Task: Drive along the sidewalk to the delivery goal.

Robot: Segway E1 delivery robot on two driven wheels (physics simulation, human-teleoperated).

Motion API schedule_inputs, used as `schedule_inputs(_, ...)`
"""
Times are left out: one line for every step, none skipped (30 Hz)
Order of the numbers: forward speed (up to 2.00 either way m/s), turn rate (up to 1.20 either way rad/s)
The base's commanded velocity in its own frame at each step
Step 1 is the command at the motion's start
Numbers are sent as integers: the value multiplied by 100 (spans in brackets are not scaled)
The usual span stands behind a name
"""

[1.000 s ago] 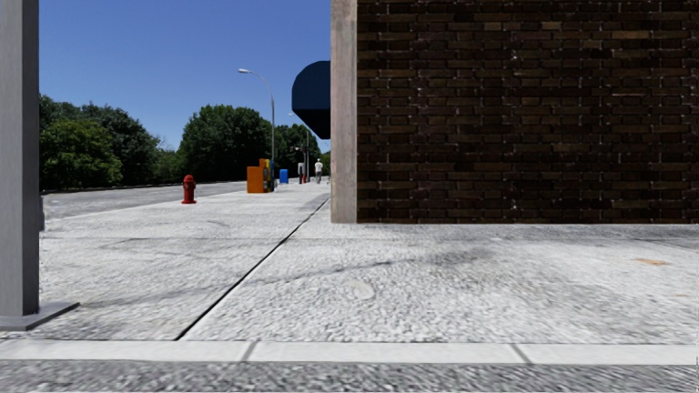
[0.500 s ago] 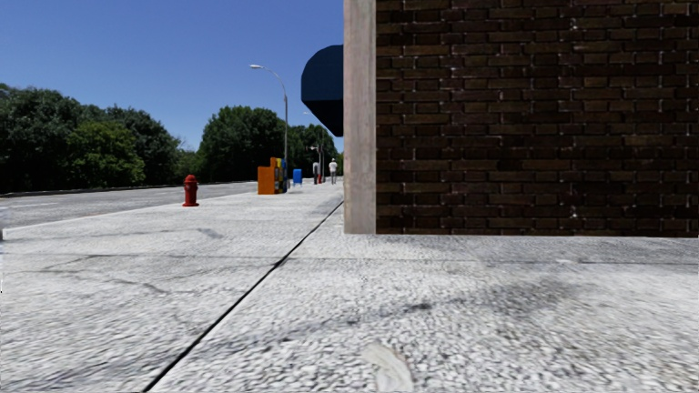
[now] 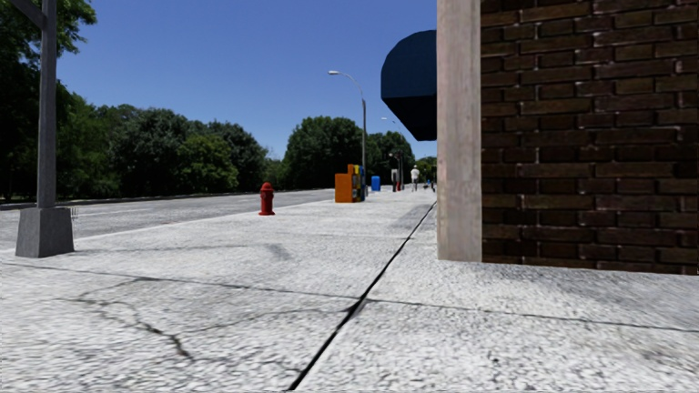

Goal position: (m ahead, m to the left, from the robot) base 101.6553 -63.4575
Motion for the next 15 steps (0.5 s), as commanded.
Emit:
schedule_inputs(200, 0)
schedule_inputs(200, 0)
schedule_inputs(200, 0)
schedule_inputs(200, 0)
schedule_inputs(200, 0)
schedule_inputs(200, 0)
schedule_inputs(200, 0)
schedule_inputs(200, 0)
schedule_inputs(200, 0)
schedule_inputs(200, 0)
schedule_inputs(200, 0)
schedule_inputs(200, 0)
schedule_inputs(200, 0)
schedule_inputs(200, 0)
schedule_inputs(200, 0)
